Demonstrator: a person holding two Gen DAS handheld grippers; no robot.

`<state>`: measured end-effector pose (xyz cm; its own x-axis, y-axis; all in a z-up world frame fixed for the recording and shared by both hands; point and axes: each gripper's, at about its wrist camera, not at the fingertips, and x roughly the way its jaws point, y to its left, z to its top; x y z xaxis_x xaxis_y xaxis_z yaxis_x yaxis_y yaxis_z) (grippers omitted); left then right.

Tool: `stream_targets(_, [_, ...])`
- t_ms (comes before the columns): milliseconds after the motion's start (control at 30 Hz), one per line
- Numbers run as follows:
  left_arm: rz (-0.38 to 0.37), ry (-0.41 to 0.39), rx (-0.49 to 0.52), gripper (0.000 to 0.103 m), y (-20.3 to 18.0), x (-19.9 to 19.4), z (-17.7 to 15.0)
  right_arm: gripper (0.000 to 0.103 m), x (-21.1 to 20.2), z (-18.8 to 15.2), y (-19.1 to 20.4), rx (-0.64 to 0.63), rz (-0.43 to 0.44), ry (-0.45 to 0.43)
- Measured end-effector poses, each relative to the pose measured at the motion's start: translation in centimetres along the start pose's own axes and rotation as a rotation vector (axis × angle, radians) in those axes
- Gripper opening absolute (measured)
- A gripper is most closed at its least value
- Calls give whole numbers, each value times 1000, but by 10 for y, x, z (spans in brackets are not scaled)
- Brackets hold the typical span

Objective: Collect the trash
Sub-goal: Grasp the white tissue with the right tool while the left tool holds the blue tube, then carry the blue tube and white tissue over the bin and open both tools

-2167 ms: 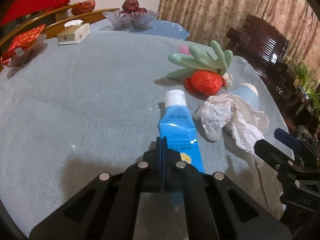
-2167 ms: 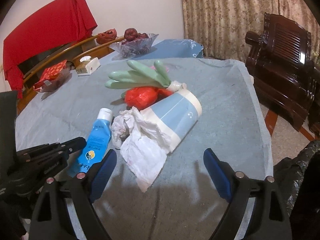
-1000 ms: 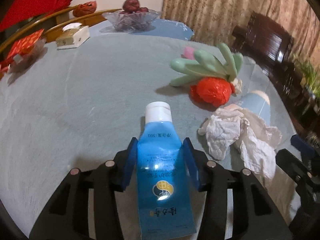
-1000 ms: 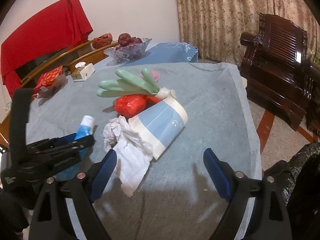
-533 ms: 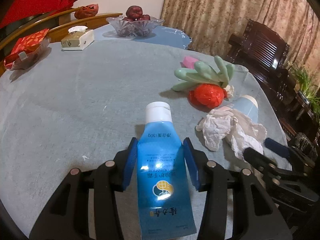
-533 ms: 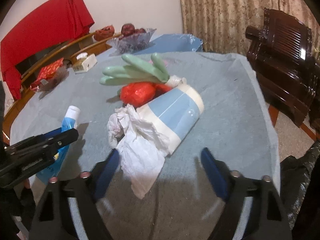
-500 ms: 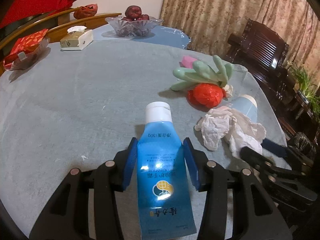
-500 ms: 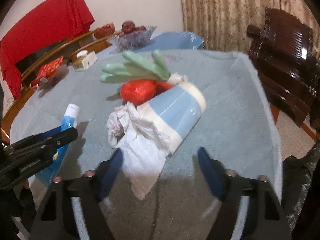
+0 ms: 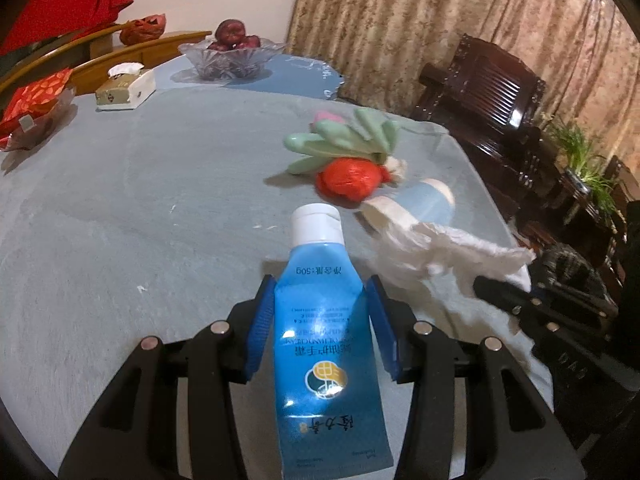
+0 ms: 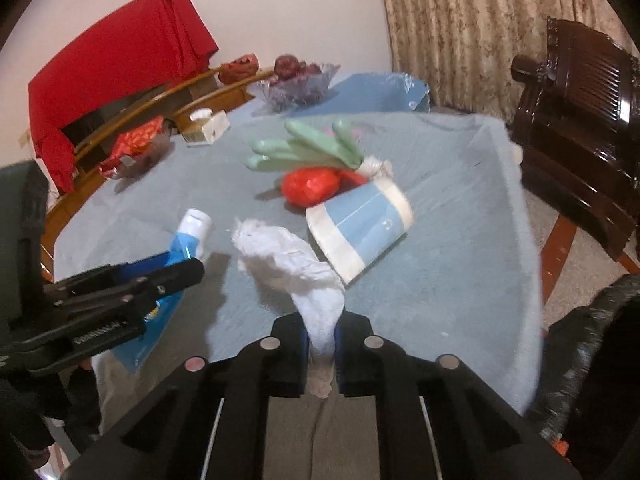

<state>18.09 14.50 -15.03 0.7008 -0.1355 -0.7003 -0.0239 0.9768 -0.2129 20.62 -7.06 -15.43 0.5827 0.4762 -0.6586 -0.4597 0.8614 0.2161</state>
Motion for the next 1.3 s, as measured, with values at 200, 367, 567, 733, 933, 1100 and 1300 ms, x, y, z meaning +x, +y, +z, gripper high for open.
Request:
stream_targets(200, [-33, -31, 20, 45, -16, -23, 2, 10, -41, 3, -12, 19, -29, -64])
stream_targets(367, [-62, -64, 48, 45, -38, -39, 10, 10, -76, 3, -25, 37, -63, -115])
stream_targets(567, [-110, -106, 97, 45, -75, -59, 17, 10, -118, -1, -42, 60, -107, -168])
stream_targets(733, [-158, -119, 136, 45, -112, -67, 15, 10, -150, -7, -59, 86, -152, -209])
stream_targets(933, [-225, -119, 181, 45, -159, -63, 10, 10, -185, -22, -83, 126, -216, -242])
stream_targets(1100, [-283, -112, 228, 45, -196, -58, 5, 10, -210, -38, -107, 164, -280, -255])
stream_targets(1300, [-339, -110, 283, 45, -237, -52, -4, 10, -235, -60, -136, 218, -361, -259])
